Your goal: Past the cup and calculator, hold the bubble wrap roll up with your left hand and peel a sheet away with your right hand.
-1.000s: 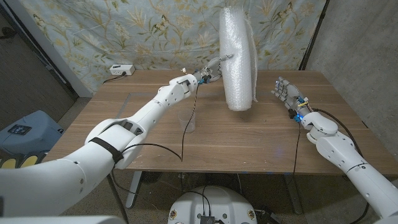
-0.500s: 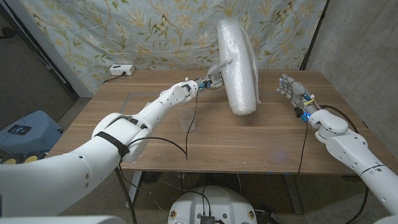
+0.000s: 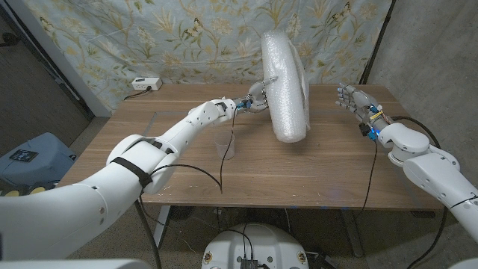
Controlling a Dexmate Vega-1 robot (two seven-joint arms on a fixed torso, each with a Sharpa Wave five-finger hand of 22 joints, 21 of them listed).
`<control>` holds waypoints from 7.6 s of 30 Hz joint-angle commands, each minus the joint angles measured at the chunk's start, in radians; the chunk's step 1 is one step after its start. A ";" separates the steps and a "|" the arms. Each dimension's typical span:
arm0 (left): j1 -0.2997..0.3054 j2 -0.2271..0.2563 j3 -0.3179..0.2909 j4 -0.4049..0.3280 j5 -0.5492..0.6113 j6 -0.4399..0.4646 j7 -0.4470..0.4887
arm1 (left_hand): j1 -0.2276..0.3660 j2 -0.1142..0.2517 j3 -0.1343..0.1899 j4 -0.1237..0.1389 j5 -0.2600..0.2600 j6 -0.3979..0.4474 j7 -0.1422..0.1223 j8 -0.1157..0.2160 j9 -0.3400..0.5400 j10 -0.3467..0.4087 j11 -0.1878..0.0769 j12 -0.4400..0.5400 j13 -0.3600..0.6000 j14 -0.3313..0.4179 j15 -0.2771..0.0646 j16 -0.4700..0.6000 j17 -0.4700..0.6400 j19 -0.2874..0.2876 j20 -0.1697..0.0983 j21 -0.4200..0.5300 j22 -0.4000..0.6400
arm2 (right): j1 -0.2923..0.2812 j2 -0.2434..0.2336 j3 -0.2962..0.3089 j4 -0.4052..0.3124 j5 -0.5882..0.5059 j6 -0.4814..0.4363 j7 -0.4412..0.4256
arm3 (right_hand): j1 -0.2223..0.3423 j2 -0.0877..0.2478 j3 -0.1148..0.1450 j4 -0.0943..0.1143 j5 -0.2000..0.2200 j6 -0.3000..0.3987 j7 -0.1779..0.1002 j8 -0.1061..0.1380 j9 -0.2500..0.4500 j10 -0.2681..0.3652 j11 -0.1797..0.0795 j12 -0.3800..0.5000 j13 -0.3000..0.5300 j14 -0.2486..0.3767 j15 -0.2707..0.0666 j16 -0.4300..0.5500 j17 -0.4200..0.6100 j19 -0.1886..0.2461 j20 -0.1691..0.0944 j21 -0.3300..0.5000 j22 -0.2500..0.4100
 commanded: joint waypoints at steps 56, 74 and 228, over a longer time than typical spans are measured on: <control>0.058 0.089 -0.019 -0.167 -0.062 0.209 0.156 | 0.080 0.106 0.011 0.008 0.049 0.052 0.046 0.099 0.115 0.046 0.004 -0.016 0.140 0.015 0.025 -0.002 -0.006 0.006 0.021 0.017 0.003 | 0.220 -0.163 -0.143 -0.406 -0.135 -0.697 0.063 | 0.255 -0.044 0.002 -0.008 -0.001 -0.237 0.076 -0.025 0.008 -0.187 0.038 -0.020 0.011 -0.101 0.084 -0.006 0.014 -0.109 0.157 0.005 0.006; 0.073 0.095 -0.030 -0.206 -0.084 0.247 0.209 | 0.088 0.106 0.012 0.003 0.057 0.057 0.052 0.100 0.116 0.055 0.010 -0.021 0.144 0.024 0.028 0.006 -0.006 0.013 0.025 0.023 0.004 | 0.367 -0.190 -0.245 -0.437 -0.139 -0.875 0.095 | 0.243 -0.035 -0.060 -0.005 0.004 -0.304 0.076 -0.026 0.007 -0.245 0.039 -0.019 0.011 -0.153 0.083 -0.006 0.015 -0.158 0.157 0.007 0.008; 0.160 0.104 -0.038 -0.287 -0.135 0.207 0.047 | 0.122 0.108 0.007 0.005 0.110 0.076 0.037 0.105 0.132 0.089 -0.003 -0.055 0.188 0.044 0.019 0.030 -0.006 0.014 0.021 0.054 0.005 | 0.601 -0.182 -0.434 -0.228 -0.130 -1.027 0.198 | 0.227 -0.003 -0.084 -0.002 0.000 -0.328 0.076 -0.026 0.007 -0.230 0.038 -0.014 0.014 -0.116 0.083 -0.003 0.013 -0.090 0.158 0.009 0.007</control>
